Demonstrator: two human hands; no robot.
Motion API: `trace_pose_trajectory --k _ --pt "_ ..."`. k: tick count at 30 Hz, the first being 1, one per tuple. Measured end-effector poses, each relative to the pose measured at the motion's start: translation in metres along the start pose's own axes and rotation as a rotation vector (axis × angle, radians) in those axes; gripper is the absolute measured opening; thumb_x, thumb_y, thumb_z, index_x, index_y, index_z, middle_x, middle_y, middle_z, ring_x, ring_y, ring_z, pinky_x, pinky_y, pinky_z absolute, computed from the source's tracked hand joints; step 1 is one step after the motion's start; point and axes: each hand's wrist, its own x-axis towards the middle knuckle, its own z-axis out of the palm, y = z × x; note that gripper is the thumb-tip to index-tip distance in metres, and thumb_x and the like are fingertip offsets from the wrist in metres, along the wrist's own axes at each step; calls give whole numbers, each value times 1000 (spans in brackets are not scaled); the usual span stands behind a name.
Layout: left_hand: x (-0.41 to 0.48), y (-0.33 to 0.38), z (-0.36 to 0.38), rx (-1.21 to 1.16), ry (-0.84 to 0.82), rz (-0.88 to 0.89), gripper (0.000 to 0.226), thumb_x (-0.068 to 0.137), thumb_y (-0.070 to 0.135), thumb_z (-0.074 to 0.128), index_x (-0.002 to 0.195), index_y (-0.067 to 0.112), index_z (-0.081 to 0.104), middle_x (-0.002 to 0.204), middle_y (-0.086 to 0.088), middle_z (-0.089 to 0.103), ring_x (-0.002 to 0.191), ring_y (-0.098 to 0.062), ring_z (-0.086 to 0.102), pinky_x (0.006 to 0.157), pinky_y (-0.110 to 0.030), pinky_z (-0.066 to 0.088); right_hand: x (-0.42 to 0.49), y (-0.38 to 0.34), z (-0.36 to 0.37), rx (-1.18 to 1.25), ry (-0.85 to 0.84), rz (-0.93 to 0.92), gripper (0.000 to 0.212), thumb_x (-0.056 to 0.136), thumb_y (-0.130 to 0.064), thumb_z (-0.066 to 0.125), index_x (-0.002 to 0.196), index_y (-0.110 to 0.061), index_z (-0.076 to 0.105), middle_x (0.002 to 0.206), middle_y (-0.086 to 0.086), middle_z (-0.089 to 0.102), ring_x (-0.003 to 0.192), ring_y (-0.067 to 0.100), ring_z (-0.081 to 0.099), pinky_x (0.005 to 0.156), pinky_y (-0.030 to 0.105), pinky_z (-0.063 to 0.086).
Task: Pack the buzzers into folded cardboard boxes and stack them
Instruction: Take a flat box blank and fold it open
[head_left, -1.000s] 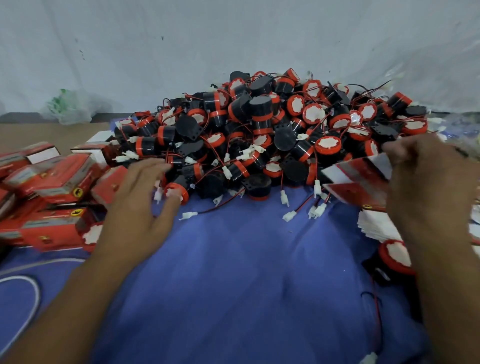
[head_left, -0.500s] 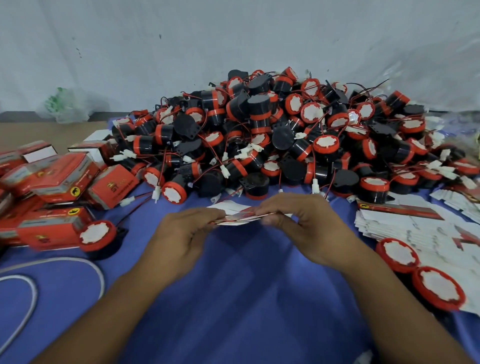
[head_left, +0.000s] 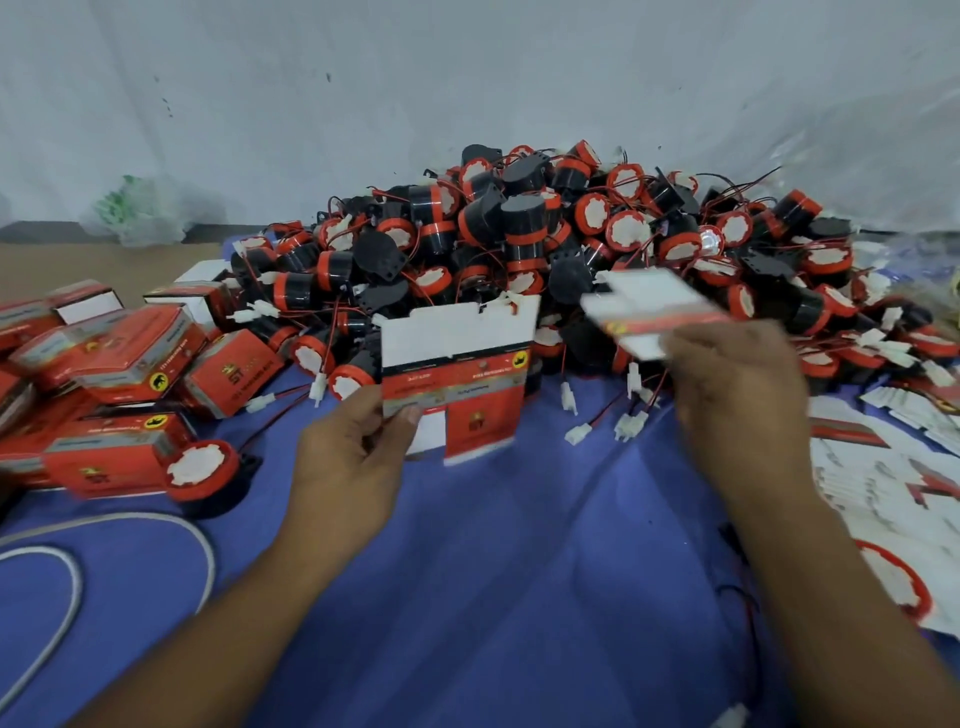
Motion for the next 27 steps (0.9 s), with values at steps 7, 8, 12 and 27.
trace_pose_trajectory --k 7,8,12,27 --pt "-9 7 9 -25 -129 -36 51 98 9 59 109 58 51 74 9 68 52 -13 53 49 -30 45 -16 -69 7 689 -533 196 66 84 -72 55 144 -47 42 136 -25 50 126 0 46 106 24 40" --pt "-11 5 10 86 -196 31 50 97 14 59 111 59 46 79 16 66 53 -6 54 50 -19 41 -15 -81 7 946 -572 247 66 82 -76 54 143 -57 35 136 -33 49 123 -7 49 104 22 44" --pt "-23 14 18 103 -606 241 61 86 14 59 137 43 42 125 24 57 115 -1 58 86 -16 48 -21 -104 10 1318 -668 290 76 80 -78 57 145 -66 20 147 -37 39 133 -2 48 109 43 45" --pt "-14 21 20 -725 -402 -317 84 71 42 88 143 37 45 143 -8 52 120 -34 62 84 -43 57 -26 -111 -4 1240 -792 -36 93 87 -27 74 158 -33 15 163 -23 15 151 0 9 121 47 27"
